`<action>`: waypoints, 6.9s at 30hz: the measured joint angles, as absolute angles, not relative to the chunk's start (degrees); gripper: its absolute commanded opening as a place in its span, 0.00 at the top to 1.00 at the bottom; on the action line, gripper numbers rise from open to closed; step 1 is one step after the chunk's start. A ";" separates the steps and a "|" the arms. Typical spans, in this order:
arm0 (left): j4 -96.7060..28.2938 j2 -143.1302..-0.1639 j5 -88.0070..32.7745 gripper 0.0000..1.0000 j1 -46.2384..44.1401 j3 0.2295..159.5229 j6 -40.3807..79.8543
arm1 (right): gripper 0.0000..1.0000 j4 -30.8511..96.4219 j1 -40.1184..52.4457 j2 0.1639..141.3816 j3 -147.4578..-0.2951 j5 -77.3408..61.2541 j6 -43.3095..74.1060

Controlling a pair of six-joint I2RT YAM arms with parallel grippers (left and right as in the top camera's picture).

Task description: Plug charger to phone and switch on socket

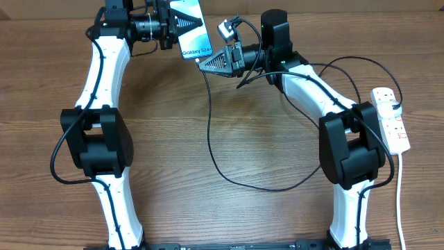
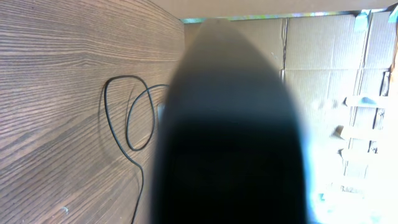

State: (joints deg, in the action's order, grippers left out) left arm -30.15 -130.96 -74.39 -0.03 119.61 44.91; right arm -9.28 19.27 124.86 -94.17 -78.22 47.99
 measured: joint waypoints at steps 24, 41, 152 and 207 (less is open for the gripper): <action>-30.15 -130.96 -74.39 0.96 -0.03 119.61 44.91 | 0.96 -9.52 19.27 124.86 -94.17 -80.23 48.97; -30.15 -130.96 -74.41 0.96 -0.03 119.61 44.88 | 0.96 -11.00 19.09 124.86 -94.17 -79.46 49.87; -32.12 -130.96 -72.01 0.96 1.93 119.61 46.35 | 0.96 -13.28 20.78 124.86 -94.15 -71.64 58.98; -33.39 -130.96 -84.07 0.96 -0.99 119.61 16.23 | 0.14 -2.85 17.26 124.86 -93.80 -87.81 44.36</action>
